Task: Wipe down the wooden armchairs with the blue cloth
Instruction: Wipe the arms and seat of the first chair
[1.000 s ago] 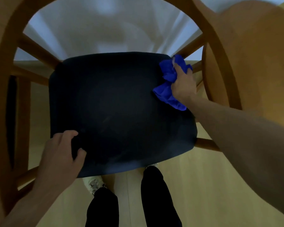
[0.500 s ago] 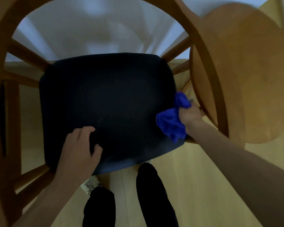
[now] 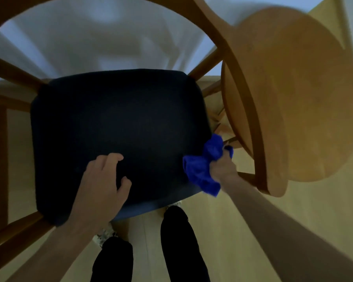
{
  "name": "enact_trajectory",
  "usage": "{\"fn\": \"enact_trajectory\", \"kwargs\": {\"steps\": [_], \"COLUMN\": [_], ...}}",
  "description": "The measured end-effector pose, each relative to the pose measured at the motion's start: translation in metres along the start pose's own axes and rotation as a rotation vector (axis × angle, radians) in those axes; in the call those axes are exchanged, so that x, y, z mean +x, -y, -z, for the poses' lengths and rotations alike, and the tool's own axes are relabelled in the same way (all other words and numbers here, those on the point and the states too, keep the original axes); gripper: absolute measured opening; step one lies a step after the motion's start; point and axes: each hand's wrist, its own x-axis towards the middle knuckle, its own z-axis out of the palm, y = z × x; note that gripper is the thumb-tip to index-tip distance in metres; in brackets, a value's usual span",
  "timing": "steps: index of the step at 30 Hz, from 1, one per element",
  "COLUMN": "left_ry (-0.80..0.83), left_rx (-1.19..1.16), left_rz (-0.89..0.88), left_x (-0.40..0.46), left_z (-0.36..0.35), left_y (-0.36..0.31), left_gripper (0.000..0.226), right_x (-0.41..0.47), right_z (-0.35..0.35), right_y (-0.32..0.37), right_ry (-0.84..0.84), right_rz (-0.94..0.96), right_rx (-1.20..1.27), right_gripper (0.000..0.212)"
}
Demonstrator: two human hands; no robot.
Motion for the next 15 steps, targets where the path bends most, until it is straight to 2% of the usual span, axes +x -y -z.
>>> {"fn": "enact_trajectory", "kwargs": {"steps": [2, 4, 5, 7, 8, 10, 12, 15], "left_ry": [0.011, 0.032, 0.041, 0.046, 0.047, 0.057, 0.081, 0.127], "left_rx": [-0.008, -0.005, -0.007, -0.019, -0.023, -0.008, 0.025, 0.091], "left_rz": [-0.024, -0.062, -0.076, -0.071, -0.060, -0.050, -0.044, -0.065], "left_x": [-0.002, -0.007, -0.009, -0.015, -0.018, -0.027, -0.036, -0.036], "left_z": [-0.006, -0.011, -0.013, -0.015, -0.015, -0.013, -0.009, -0.008], "left_y": [-0.005, -0.010, -0.011, -0.009, -0.007, 0.000, 0.006, 0.010], "left_gripper": [0.044, 0.044, 0.043, 0.042, 0.042, 0.041, 0.040, 0.038], "right_x": [-0.011, -0.015, -0.011, -0.003, -0.001, -0.005, -0.021, -0.054], "right_z": [-0.008, -0.009, -0.007, -0.004, -0.008, -0.028, -0.061, -0.108], "right_y": [-0.022, -0.026, -0.025, -0.022, -0.021, -0.023, -0.036, -0.056], "right_ry": [0.079, 0.046, -0.032, -0.251, -0.322, -0.361, -0.340, -0.104], "right_rz": [-0.051, 0.010, 0.084, 0.240, 0.271, 0.246, 0.292, 0.627], "right_rx": [0.036, 0.088, 0.076, -0.072, -0.149, -0.167, -0.139, -0.327], "right_gripper": [0.058, 0.050, 0.048, 0.059, 0.067, 0.072, 0.070, 0.066]}}
